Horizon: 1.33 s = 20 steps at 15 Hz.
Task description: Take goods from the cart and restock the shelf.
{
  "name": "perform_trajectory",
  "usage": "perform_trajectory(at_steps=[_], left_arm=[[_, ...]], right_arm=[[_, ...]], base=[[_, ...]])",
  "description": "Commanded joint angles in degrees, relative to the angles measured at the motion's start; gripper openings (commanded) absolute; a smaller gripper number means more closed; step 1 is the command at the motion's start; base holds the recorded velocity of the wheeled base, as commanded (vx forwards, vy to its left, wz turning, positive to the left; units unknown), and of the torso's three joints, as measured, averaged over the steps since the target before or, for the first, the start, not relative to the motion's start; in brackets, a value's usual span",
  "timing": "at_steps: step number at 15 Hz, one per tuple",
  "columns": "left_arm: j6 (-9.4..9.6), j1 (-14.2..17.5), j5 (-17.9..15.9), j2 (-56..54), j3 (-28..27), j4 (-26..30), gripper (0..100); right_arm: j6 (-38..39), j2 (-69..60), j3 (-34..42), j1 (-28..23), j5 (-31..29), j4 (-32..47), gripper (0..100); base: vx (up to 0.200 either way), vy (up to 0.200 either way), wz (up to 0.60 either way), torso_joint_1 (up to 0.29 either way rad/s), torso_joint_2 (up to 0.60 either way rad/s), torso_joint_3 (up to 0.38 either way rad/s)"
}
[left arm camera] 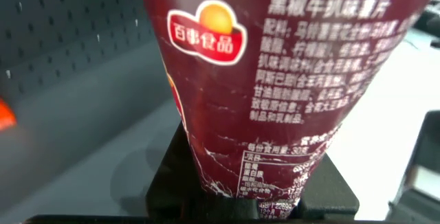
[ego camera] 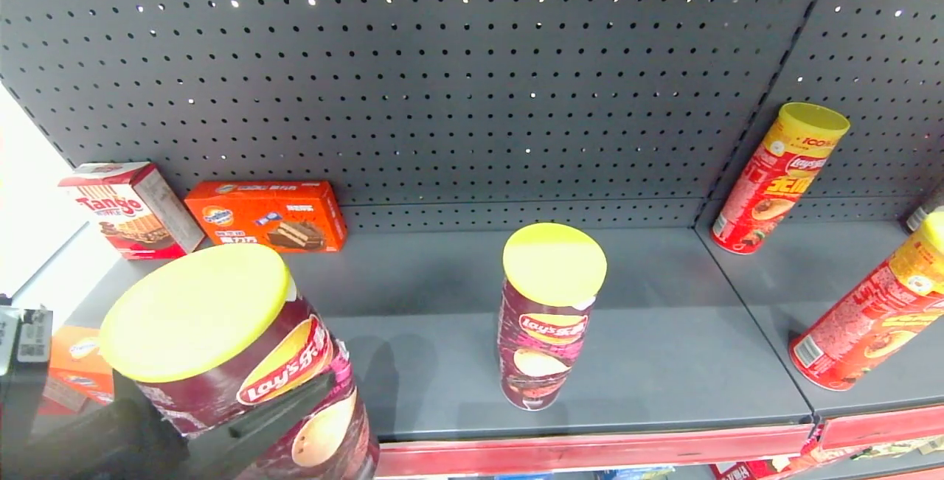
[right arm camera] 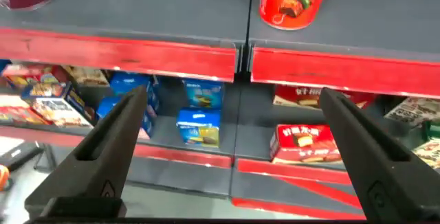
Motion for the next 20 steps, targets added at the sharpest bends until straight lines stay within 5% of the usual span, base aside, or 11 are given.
perform_trajectory(at_steps=[1,8,11,13,17,20], left_arm=[[0.15,-0.55,-0.08,2.16,-2.37,0.0,0],[0.24,-3.54,-0.34,4.01,-2.64,0.0,0],[2.43,-2.92,2.29,4.27,-5.27,-0.18,0],[-0.56,-2.92,3.08,4.45,-9.67,0.35,0],[-0.73,-2.3,1.94,4.8,-12.92,8.88,0],[0.5,0.95,-2.8,10.69,-18.72,13.89,0]], right_arm=[[0.13,0.38,0.01,-5.58,-0.75,0.23,100],[0.83,-5.42,0.1,-8.48,-0.58,-0.12,100],[0.75,-5.42,0.1,-8.48,-0.58,-0.2,100],[0.75,-5.42,0.1,-8.48,-0.58,-0.2,100],[0.75,-5.42,0.1,-8.48,-0.58,-0.2,100],[0.75,-5.42,0.1,-8.48,-0.58,-0.2,100]], base=[[0.0,0.0,0.0,0.0,0.0,0.0],[0.0,0.0,0.0,0.0,0.0,0.0],[0.0,0.0,0.0,0.0,0.0,0.0],[0.0,0.0,0.0,0.0,0.0,0.0],[0.0,0.0,0.0,0.0,0.0,0.0],[0.0,0.0,0.0,0.0,0.0,0.0]])
